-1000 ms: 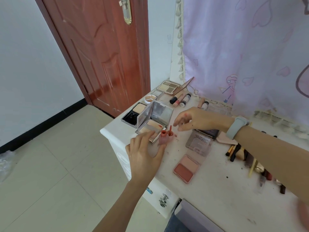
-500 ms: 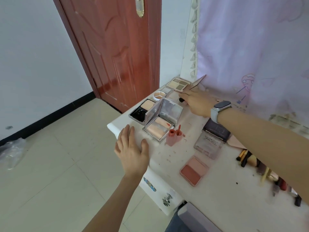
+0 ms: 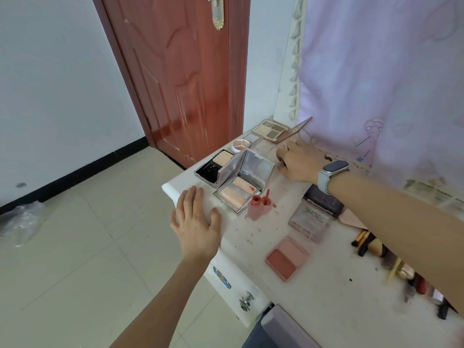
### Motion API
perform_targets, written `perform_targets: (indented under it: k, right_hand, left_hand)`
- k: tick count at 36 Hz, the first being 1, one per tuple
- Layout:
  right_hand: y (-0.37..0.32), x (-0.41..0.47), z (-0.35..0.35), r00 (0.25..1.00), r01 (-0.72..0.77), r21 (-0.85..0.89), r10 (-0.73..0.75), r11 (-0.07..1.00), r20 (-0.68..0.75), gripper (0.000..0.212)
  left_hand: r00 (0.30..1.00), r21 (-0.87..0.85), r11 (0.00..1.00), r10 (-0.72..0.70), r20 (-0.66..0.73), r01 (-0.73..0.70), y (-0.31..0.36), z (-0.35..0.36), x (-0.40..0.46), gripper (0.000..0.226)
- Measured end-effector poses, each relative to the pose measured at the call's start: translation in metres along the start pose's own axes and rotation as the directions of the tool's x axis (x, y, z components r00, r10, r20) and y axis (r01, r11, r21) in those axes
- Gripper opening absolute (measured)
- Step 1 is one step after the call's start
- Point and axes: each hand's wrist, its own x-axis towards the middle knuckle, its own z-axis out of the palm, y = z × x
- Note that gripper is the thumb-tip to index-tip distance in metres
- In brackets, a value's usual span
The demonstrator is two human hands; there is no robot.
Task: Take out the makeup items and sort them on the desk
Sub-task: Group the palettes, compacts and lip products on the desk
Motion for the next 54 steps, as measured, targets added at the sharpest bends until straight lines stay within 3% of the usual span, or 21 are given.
perform_targets:
  k: [4,7,13,16,20,23,25,28,32,36,40,47,51,54]
  right_hand:
    - [-0.004,-0.004,0.0,0.998,-0.061,0.035,0.061,0.998,0.003,0.006]
    - [-0.007,-0.006,0.003,0.991,-0.134,0.043,0.133,0.99,0.026,0.013]
    - [-0.008,-0.025,-0.007,0.986,-0.138,0.067,0.144,0.988,-0.086,0.026]
    - [-0.001,-0.037,-0.015,0.963,-0.173,0.191,0.206,0.966,-0.172,0.021]
    - [0.01,-0.053,-0.026,0.886,-0.195,0.619,0.408,0.76,-0.222,0.01]
    - [0.021,-0.064,-0.037,0.805,-0.147,0.791,0.537,0.593,-0.253,0.015]
    - [0.028,-0.074,-0.05,0.793,-0.109,0.882,0.575,0.459,-0.201,0.019]
    - [0.033,-0.092,-0.072,0.832,-0.049,0.936,0.532,0.348,-0.155,0.021]
    - [0.025,-0.121,-0.103,0.904,0.037,0.959,0.399,0.28,-0.152,0.032]
    - [0.008,-0.147,-0.123,0.955,0.057,0.981,0.276,0.186,-0.108,0.039]
    - [0.002,-0.163,-0.125,0.977,0.037,0.995,0.205,0.093,-0.055,0.031]
    - [-0.02,-0.174,-0.125,0.961,0.158,0.959,0.185,0.235,-0.204,0.03]
    - [-0.029,-0.181,-0.126,0.968,0.238,0.942,0.025,0.237,-0.251,0.012]
    - [-0.031,-0.186,-0.124,0.971,0.237,0.939,-0.073,0.251,-0.226,0.017]
  left_hand:
    - [1.0,0.012,1.0,-0.011,0.012,0.011,0.0,-0.001,0.0,0.071]
    - [0.999,0.026,0.999,-0.024,0.023,0.023,0.001,-0.003,-0.001,0.073]
    - [0.996,0.044,0.998,-0.048,0.072,0.045,0.005,-0.007,-0.002,0.075]
    - [0.995,0.073,0.996,-0.053,0.085,0.047,0.007,-0.009,-0.002,0.066]
    - [0.999,-0.002,0.999,-0.04,0.032,0.04,0.011,-0.015,-0.002,0.058]
    - [0.996,-0.14,0.99,-0.002,-0.091,-0.011,0.023,-0.023,-0.009,0.042]
    - [0.978,-0.209,0.972,0.067,-0.198,-0.109,0.038,-0.029,-0.013,0.039]
    - [0.95,-0.314,0.919,0.153,-0.273,-0.238,0.077,-0.042,-0.017,0.03]
    - [0.967,-0.491,0.834,0.213,-0.136,-0.253,0.137,-0.061,-0.023,0.022]
    - [0.926,-0.459,0.825,0.378,0.014,-0.33,0.175,-0.064,-0.031,0.034]
    - [0.905,-0.367,0.831,0.414,-0.096,-0.419,0.186,-0.06,-0.044,0.036]
    - [0.933,-0.241,0.904,0.319,-0.165,-0.352,0.177,-0.07,-0.055,0.055]
    - [0.957,-0.326,0.903,0.239,-0.162,-0.28,0.168,-0.081,-0.062,0.041]
    - [0.969,-0.358,0.901,0.231,-0.085,-0.246,0.154,-0.089,-0.061,0.031]
